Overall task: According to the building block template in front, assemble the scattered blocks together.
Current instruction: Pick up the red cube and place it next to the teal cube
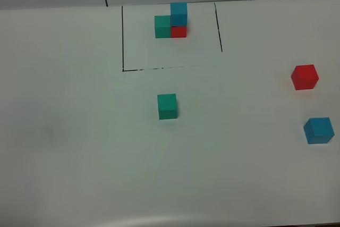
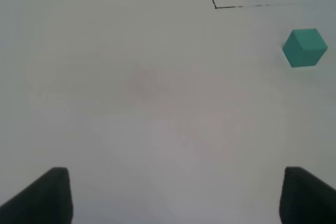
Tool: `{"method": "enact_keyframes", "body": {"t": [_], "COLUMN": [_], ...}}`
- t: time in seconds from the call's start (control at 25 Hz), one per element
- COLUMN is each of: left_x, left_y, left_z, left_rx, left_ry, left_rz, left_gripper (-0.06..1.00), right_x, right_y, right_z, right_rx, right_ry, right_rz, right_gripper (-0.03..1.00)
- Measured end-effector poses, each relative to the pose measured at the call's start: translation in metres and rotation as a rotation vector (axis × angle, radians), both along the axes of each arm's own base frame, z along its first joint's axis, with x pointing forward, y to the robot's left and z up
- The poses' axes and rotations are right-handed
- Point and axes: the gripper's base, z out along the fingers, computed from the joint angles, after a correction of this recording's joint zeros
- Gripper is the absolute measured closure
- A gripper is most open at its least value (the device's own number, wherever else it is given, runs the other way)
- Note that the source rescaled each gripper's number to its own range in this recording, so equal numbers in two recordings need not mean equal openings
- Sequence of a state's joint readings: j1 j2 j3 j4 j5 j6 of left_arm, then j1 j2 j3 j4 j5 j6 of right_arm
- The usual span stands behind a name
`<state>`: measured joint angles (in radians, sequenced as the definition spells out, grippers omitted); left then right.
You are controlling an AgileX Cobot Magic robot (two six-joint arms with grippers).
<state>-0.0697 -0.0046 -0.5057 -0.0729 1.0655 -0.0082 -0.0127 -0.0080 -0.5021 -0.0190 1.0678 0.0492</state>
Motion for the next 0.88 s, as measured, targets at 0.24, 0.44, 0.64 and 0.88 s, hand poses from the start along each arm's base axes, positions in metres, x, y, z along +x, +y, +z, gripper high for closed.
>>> {"method": "enact_keyframes", "body": {"t": [0.24, 0.44, 0.64, 0.88], "left_x": [0.0, 0.0, 0.0, 0.0], "left_y": [0.0, 0.0, 0.0, 0.0], "left_z": [0.0, 0.0, 0.0, 0.0], "left_rx": [0.0, 0.0, 0.0, 0.0], "left_ry": [0.0, 0.0, 0.0, 0.0], "left_rz": [0.0, 0.0, 0.0, 0.0], "left_gripper": [0.2, 0.2, 0.2, 0.2], "right_x": [0.0, 0.0, 0.0, 0.0], "right_y": [0.0, 0.0, 0.0, 0.0], "right_z": [0.0, 0.0, 0.0, 0.0], "right_rx": [0.001, 0.001, 0.001, 0.001], "right_ry": [0.0, 0.0, 0.0, 0.0], "right_rz": [-0.001, -0.001, -0.001, -0.001], "right_gripper": [0.22, 0.22, 0.22, 0.22]}}
